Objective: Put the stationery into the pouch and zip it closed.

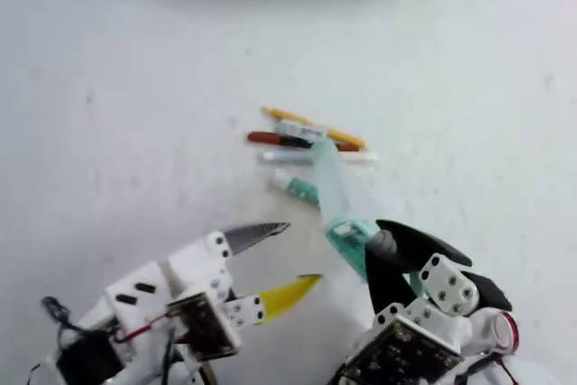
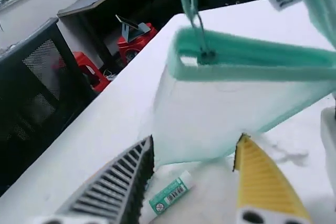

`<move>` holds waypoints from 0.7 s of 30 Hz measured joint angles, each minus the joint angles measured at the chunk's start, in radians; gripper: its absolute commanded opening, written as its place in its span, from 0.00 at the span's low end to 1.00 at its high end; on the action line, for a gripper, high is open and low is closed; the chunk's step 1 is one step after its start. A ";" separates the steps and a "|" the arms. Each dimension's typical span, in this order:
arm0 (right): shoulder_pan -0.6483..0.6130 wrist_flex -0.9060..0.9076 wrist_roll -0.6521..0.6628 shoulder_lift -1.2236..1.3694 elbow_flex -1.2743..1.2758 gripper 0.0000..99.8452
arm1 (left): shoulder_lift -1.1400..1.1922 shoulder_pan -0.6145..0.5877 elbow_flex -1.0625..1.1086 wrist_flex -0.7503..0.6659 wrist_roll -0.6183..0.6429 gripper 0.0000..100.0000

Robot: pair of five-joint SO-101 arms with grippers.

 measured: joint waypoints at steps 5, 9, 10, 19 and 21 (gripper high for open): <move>-0.095 0.000 -0.049 -0.003 0.052 0.02 | 0.000 0.041 -0.040 0.098 0.000 0.28; -0.199 0.000 -0.155 -0.006 0.057 0.02 | 0.000 0.083 -0.040 0.130 0.000 0.28; -0.213 0.000 -0.176 -0.006 0.060 0.02 | 0.000 0.083 -0.040 0.133 0.000 0.28; -0.236 0.002 -0.218 -0.097 0.235 0.02 | 0.000 -0.040 -0.114 0.141 0.000 0.28; -0.236 0.002 -0.219 -0.101 0.276 0.02 | -0.002 -0.046 -0.118 0.141 0.000 0.28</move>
